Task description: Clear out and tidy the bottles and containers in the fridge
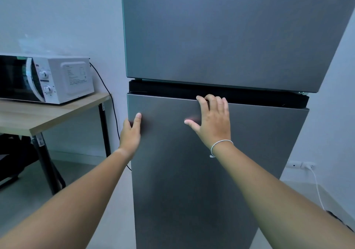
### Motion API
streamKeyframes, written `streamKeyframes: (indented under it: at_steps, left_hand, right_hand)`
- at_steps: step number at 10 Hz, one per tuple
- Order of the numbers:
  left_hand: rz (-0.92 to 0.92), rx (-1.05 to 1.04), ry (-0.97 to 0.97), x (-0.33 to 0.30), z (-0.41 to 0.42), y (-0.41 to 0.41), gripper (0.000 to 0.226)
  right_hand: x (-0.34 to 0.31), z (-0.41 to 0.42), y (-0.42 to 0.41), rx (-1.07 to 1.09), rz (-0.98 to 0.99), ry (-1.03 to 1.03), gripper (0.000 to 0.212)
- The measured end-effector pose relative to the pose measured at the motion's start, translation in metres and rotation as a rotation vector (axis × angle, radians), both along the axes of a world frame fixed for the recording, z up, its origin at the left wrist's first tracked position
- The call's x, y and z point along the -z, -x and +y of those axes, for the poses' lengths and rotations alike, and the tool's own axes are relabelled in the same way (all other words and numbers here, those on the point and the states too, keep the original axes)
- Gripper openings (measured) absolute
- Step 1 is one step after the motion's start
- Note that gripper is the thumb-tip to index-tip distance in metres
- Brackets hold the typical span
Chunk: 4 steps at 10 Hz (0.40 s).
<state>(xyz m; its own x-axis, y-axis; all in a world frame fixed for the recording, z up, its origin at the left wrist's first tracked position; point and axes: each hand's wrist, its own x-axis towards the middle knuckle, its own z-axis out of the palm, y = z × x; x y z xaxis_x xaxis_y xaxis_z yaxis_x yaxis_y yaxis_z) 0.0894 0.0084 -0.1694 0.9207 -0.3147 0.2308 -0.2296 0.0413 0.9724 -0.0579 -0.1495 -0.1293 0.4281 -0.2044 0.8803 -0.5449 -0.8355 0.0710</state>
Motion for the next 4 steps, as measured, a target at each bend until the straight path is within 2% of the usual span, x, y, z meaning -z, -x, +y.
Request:
streamKeyframes:
  at_steps: [1,3,4]
  left_hand:
    - [-0.012,-0.002,-0.038,-0.001,0.007,0.004,0.032]
    - [-0.119,-0.020,-0.216,-0.012,0.028,0.020,0.035]
    - [-0.124,-0.003,-0.314,-0.026,0.041,0.034,0.050]
  right_hand:
    - [-0.005,0.011,0.005,0.005,0.050,-0.096,0.074]
    - [-0.020,0.028,0.041,-0.080,0.345,-0.322,0.075]
    - [-0.024,0.044,0.059,-0.111,0.418,-0.454,0.071]
